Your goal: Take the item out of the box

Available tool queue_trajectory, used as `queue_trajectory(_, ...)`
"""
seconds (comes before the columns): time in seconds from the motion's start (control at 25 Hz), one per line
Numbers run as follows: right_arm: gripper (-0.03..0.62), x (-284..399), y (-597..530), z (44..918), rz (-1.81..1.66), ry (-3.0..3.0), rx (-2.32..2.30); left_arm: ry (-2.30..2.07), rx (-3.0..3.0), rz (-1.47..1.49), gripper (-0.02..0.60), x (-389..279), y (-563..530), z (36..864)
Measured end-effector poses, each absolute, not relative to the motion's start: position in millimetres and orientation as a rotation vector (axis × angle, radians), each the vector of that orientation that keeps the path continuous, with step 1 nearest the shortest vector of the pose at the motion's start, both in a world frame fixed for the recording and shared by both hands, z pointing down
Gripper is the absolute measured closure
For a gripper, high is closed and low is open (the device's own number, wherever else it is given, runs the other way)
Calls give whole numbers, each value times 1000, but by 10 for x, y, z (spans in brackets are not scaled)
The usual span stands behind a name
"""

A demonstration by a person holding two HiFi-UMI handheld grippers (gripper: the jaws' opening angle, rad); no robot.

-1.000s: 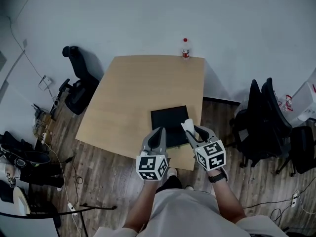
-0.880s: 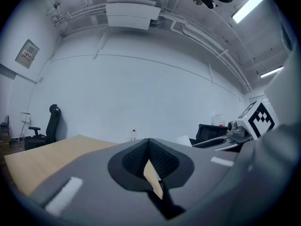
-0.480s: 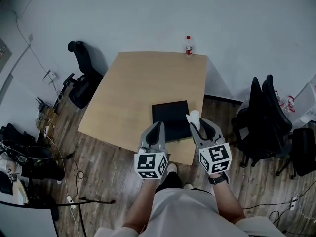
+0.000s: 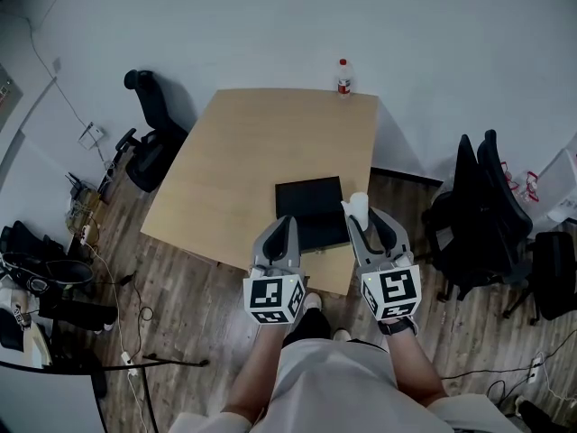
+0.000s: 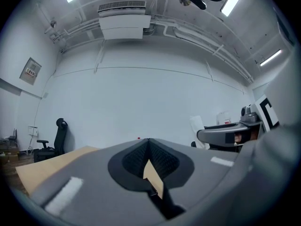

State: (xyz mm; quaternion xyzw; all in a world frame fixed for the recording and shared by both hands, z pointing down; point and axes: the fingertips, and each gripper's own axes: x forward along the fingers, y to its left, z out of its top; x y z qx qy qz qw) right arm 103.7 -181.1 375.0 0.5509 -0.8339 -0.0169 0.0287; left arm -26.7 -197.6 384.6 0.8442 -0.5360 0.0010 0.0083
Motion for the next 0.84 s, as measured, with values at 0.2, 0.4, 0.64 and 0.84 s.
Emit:
queue_trajectory(0.2,451,1060,-1830,3820,-23,-2564,1706,-1678,2646,-7,574,-255,-1959,3845)
queue_trajectory(0.4,451,992,-1857,3829,-26,-2571,1693,-1684,2642,-11,574,-301,-1992,3858)
queue_trajectory(0.64,451,938,-1936,3893,-4,-2573,1681,-1683,2641,-7,574,-331,-2062,3895)
queue_trajectory(0.84,451,838,-1944,4006,40,-2563,1684,-1666,2638,26,574,-433,-2089,3992)
